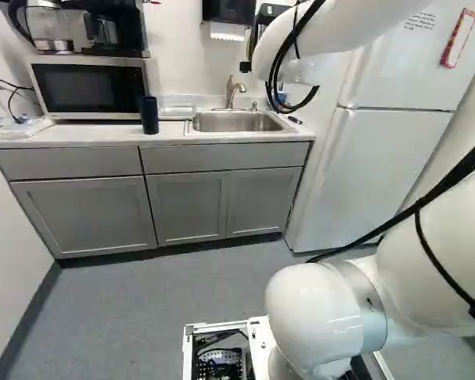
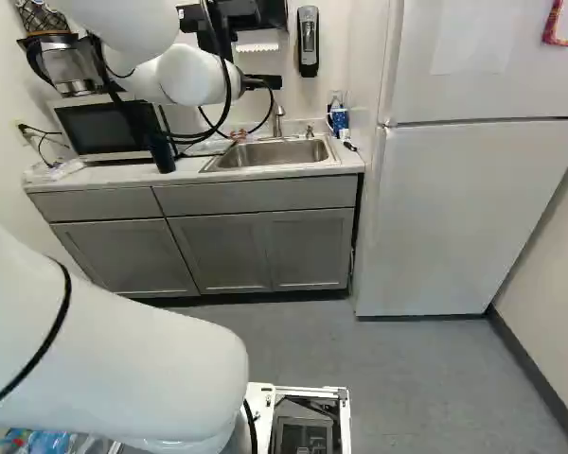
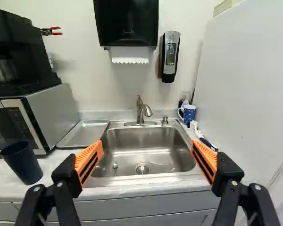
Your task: Rinse the cup and place it in the tray
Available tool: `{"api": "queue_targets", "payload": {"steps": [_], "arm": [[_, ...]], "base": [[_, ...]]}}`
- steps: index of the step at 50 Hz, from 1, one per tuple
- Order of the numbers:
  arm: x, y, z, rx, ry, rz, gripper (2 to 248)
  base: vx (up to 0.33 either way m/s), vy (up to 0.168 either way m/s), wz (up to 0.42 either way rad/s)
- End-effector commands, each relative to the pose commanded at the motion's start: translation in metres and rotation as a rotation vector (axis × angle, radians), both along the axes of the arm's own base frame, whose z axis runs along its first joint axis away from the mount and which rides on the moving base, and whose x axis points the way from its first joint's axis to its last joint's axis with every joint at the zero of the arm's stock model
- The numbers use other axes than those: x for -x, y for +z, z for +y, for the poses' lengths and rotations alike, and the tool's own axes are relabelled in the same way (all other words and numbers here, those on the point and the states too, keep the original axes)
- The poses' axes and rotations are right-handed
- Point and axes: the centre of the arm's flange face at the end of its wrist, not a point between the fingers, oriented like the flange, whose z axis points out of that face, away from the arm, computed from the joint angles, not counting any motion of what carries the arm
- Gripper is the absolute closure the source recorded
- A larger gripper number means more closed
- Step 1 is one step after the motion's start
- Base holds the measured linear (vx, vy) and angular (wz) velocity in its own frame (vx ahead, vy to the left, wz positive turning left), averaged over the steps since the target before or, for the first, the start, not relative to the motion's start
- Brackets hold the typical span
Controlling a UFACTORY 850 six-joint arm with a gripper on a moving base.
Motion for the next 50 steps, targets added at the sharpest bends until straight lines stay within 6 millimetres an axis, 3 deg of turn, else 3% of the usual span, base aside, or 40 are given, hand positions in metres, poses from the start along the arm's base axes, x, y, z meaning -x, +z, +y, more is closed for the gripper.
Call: {"api": "queue_targets", "payload": {"steps": [50], "arm": [[0.0,0.0,0.0,0.0,0.0,0.0,3]], "base": [[0.0,0.0,0.0]]}}
